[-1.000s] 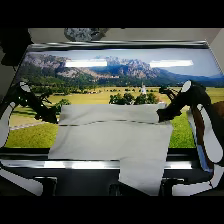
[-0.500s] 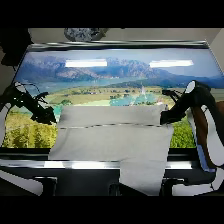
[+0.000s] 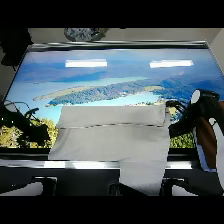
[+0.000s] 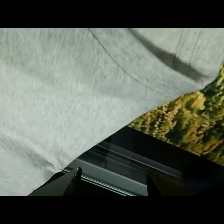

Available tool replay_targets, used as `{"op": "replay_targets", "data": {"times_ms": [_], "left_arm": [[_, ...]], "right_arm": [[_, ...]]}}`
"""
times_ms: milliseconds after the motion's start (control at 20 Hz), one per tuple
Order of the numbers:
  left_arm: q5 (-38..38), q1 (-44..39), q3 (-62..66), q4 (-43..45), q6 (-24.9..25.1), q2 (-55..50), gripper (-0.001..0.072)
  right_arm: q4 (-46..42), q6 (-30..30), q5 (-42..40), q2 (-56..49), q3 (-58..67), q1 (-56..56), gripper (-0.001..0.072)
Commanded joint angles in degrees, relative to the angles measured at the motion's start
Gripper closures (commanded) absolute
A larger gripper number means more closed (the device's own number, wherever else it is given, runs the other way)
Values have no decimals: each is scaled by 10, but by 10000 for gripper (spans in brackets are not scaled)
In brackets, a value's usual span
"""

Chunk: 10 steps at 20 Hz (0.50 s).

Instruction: Fold the shirts.

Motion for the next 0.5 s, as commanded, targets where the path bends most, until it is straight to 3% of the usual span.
{"op": "replay_targets", "data": {"times_ms": [0,100,450], "left_arm": [[40,5,-119,27,37,66,314],[41,5,-138,55,42,76,311],[91,5,-192,1,46,75,311]], "right_arm": [[-12,-7,-11,20,-49,0,210],[-11,-9,-14,20,-55,1,210],[-8,-9,-18,22,-55,1,210]]}}
